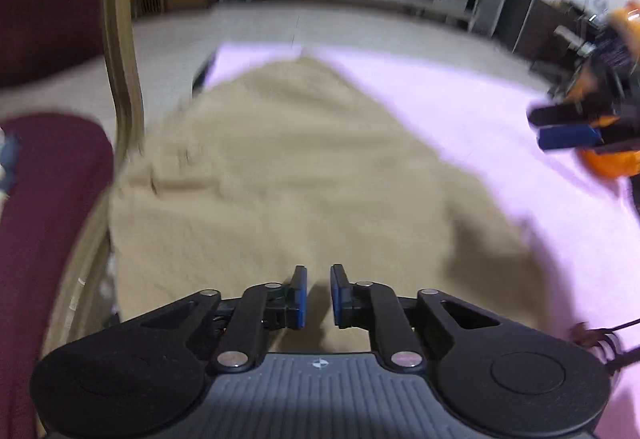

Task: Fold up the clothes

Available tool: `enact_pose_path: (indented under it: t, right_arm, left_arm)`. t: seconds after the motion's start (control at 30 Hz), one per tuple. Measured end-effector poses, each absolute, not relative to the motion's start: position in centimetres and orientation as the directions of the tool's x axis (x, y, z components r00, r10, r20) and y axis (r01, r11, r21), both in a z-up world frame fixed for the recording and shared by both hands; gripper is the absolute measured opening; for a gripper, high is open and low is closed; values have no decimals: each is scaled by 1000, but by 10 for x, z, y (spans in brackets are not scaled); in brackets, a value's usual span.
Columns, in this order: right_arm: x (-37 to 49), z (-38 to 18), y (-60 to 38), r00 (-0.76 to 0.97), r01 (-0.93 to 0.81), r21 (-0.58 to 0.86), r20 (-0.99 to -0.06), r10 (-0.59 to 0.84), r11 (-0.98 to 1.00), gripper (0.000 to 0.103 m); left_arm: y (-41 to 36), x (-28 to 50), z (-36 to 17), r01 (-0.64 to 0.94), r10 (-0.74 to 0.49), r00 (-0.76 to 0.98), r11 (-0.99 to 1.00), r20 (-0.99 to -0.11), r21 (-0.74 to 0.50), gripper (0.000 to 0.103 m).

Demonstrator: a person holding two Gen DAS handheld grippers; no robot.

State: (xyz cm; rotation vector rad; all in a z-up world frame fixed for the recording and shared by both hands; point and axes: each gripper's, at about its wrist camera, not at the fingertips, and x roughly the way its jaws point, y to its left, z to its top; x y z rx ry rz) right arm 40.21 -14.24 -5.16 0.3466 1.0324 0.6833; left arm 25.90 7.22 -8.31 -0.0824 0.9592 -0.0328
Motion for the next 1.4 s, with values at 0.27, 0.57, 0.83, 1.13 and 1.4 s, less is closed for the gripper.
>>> enact_pose_path:
  t: [0.27, 0.57, 0.83, 1.13, 1.4]
  right_arm:
    - [476, -124, -125, 162, -250, 764, -572, 804, 595, 56]
    - [516, -142, -82, 118, -276, 839, -455, 883, 469, 55]
    - [518, -124, -34, 299, -364, 680, -562, 771, 637, 3]
    - [490, -72, -94, 459, -383, 519, -612, 645, 764, 2]
    - [465, -25, -148, 592, -369, 361, -619, 516, 857, 5]
  left_arm:
    - [89, 259, -91, -5, -140, 556, 985, -819, -172, 9]
    - [93, 255, -93, 0, -157, 564, 982, -811, -190, 9]
    - [87, 258, -91, 18, -140, 568, 987, -811, -158, 8]
    - [39, 250, -53, 133, -220, 650, 975, -727, -177, 8]
    - [12, 256, -40, 193, -318, 649, 948, -691, -254, 12]
